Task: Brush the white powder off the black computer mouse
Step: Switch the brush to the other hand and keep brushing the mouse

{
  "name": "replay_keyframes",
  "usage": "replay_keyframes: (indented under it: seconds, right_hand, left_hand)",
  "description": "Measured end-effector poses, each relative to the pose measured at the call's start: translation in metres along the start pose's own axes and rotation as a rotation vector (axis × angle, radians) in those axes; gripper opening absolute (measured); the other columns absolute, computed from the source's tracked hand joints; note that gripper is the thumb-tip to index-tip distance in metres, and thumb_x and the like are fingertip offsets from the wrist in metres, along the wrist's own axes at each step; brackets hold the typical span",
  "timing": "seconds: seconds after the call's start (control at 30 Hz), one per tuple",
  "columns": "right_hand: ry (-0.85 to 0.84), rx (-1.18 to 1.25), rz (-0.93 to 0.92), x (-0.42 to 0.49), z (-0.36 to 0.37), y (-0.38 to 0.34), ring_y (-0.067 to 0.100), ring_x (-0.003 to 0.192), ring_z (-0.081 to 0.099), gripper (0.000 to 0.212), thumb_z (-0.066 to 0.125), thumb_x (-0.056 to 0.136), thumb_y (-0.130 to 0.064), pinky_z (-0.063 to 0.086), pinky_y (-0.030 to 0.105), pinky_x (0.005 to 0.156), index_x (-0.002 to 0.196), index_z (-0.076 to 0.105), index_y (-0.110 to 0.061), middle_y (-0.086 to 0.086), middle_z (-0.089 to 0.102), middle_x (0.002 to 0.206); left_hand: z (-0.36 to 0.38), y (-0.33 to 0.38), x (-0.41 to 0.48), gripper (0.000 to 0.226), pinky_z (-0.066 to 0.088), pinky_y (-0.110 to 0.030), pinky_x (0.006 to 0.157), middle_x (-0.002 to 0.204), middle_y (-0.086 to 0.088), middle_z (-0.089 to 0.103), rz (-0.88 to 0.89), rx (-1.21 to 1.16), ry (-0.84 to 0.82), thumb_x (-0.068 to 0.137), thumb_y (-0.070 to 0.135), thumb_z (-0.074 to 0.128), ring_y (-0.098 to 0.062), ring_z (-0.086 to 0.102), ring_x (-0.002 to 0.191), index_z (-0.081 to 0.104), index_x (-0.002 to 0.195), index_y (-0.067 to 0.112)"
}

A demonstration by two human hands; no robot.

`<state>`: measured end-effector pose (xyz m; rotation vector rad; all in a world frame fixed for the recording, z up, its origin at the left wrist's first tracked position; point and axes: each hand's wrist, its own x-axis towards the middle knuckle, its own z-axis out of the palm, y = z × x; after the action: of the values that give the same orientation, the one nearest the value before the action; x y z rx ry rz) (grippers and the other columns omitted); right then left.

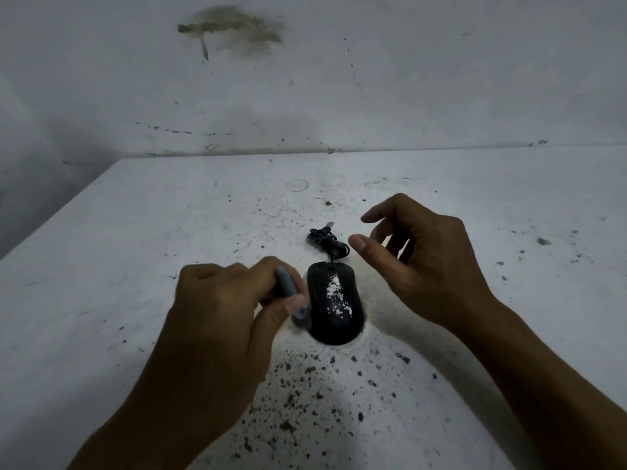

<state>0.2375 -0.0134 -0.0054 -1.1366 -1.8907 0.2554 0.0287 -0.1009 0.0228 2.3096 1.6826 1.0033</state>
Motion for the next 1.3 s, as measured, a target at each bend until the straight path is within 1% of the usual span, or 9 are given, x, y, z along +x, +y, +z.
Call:
replay_keyframes:
  seconds: [0.13, 0.33, 0.57, 0.7, 0.8, 0.93, 1.1, 1.27, 1.3]
  right_hand:
    - [-0.004, -0.013, -0.011, 0.000, 0.000, 0.000, 0.004, 0.062, 0.066, 0.031, 0.060, 0.084, -0.054, 0.051, 0.020, 0.056, 0.100, 0.061, -0.028, -0.021, 0.065, 0.072]
    - [0.006, -0.009, 0.003, 0.001, -0.001, -0.001, 0.001, 0.056, 0.063, 0.030, 0.059, 0.082, -0.055, 0.050, 0.022, 0.055, 0.099, 0.060, -0.030, -0.019, 0.065, 0.072]
    - [0.005, -0.011, -0.005, 0.001, -0.002, 0.001, 0.007, 0.057, 0.065, 0.027, 0.064, 0.085, -0.049, 0.053, 0.025, 0.056, 0.100, 0.062, -0.027, -0.018, 0.066, 0.073]
    - [0.006, -0.021, -0.010, 0.001, -0.002, 0.000, 0.006, 0.061, 0.066, 0.028, 0.062, 0.085, -0.053, 0.051, 0.020, 0.056, 0.099, 0.060, -0.030, -0.022, 0.064, 0.072]
    - [0.010, -0.016, -0.001, 0.001, -0.002, 0.001, 0.004, 0.061, 0.065, 0.033, 0.058, 0.083, -0.057, 0.050, 0.019, 0.057, 0.099, 0.060, -0.029, -0.023, 0.064, 0.072]
    - [0.007, -0.012, 0.013, 0.001, -0.002, 0.003, 0.005, 0.058, 0.065, 0.032, 0.061, 0.083, -0.055, 0.051, 0.022, 0.057, 0.100, 0.062, -0.027, -0.019, 0.066, 0.072]
    - [-0.002, -0.018, -0.002, 0.002, -0.001, 0.001, 0.001, 0.056, 0.063, 0.033, 0.060, 0.083, -0.056, 0.050, 0.021, 0.057, 0.100, 0.061, -0.028, -0.021, 0.064, 0.072]
    - [0.012, -0.005, 0.005, 0.002, -0.002, 0.002, 0.005, 0.059, 0.065, 0.035, 0.059, 0.083, -0.055, 0.052, 0.022, 0.057, 0.101, 0.063, -0.025, -0.021, 0.065, 0.071]
    - [0.009, -0.009, 0.008, 0.002, -0.002, 0.002, 0.005, 0.061, 0.065, 0.033, 0.061, 0.084, -0.054, 0.052, 0.023, 0.057, 0.100, 0.062, -0.026, -0.021, 0.064, 0.071]
  left_hand:
    - [-0.002, 0.001, 0.024, 0.007, 0.045, -0.015, 0.057, 0.080, 0.018, 0.072, 0.039, -0.104, 0.203, 0.092, 0.024, 0.059, 0.018, 0.057, 0.062, 0.066, 0.090, 0.023]
    - [0.034, 0.004, 0.046, 0.005, 0.053, -0.021, 0.069, 0.084, 0.017, 0.074, -0.225, -0.377, 0.142, 0.088, 0.030, 0.060, 0.006, 0.066, 0.080, 0.065, 0.089, 0.029]
    - [0.008, -0.010, 0.039, 0.003, 0.045, -0.009, 0.056, 0.075, 0.015, 0.071, -0.158, -0.005, 0.223, 0.086, 0.029, 0.063, 0.001, 0.066, 0.066, 0.065, 0.088, 0.027]
    - [0.015, 0.006, 0.045, 0.005, 0.045, -0.002, 0.064, 0.081, 0.016, 0.073, -0.212, -0.240, 0.181, 0.087, 0.029, 0.060, 0.012, 0.064, 0.080, 0.064, 0.090, 0.027]
    - [0.027, 0.012, 0.044, 0.005, 0.049, -0.010, 0.064, 0.077, 0.013, 0.073, -0.218, -0.169, 0.104, 0.089, 0.030, 0.060, 0.003, 0.066, 0.068, 0.063, 0.090, 0.026]
    - [0.016, -0.003, 0.042, 0.008, 0.054, -0.045, 0.074, 0.072, 0.006, 0.072, -0.136, 0.078, 0.205, 0.087, 0.029, 0.061, -0.008, 0.064, 0.053, 0.064, 0.091, 0.022]
    - [0.018, 0.006, 0.046, 0.002, 0.043, -0.003, 0.059, 0.076, 0.014, 0.073, -0.191, -0.209, 0.156, 0.088, 0.026, 0.062, 0.009, 0.064, 0.075, 0.063, 0.087, 0.026]
    - [0.023, -0.008, 0.045, 0.005, 0.055, -0.045, 0.070, 0.072, 0.009, 0.072, -0.090, 0.070, 0.181, 0.089, 0.025, 0.060, -0.007, 0.061, 0.052, 0.063, 0.090, 0.022]
    - [0.020, -0.013, 0.045, 0.005, 0.055, -0.043, 0.070, 0.073, 0.010, 0.072, -0.088, 0.066, 0.225, 0.089, 0.024, 0.061, -0.008, 0.063, 0.055, 0.064, 0.090, 0.021]
